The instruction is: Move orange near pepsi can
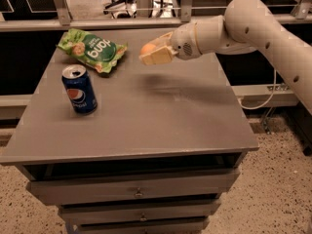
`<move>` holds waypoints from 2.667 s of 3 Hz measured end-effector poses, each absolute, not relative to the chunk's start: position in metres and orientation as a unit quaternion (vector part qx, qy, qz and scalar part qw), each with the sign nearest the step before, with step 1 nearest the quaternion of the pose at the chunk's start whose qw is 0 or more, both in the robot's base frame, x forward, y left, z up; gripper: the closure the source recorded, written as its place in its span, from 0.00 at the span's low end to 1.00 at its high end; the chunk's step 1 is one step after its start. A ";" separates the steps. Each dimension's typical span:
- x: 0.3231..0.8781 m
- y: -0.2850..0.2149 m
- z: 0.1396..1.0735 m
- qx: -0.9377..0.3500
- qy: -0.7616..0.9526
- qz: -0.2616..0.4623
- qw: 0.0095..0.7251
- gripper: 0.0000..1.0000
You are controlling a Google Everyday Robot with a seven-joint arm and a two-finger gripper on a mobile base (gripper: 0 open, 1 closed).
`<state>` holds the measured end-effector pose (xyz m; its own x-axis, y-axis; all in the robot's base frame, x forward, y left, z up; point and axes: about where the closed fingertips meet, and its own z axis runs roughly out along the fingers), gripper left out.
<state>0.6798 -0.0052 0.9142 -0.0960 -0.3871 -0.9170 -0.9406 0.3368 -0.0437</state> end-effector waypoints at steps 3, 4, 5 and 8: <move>0.649 0.015 0.910 -0.507 0.663 0.331 0.441 1.00; 0.620 0.050 0.894 -0.515 0.645 0.370 0.427 1.00; 0.593 0.086 0.875 -0.512 0.629 0.408 0.419 1.00; 0.568 0.123 0.853 -0.505 0.607 0.459 0.408 0.74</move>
Offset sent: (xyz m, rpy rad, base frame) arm -0.0177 0.0075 0.0020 -0.0084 0.0135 0.0491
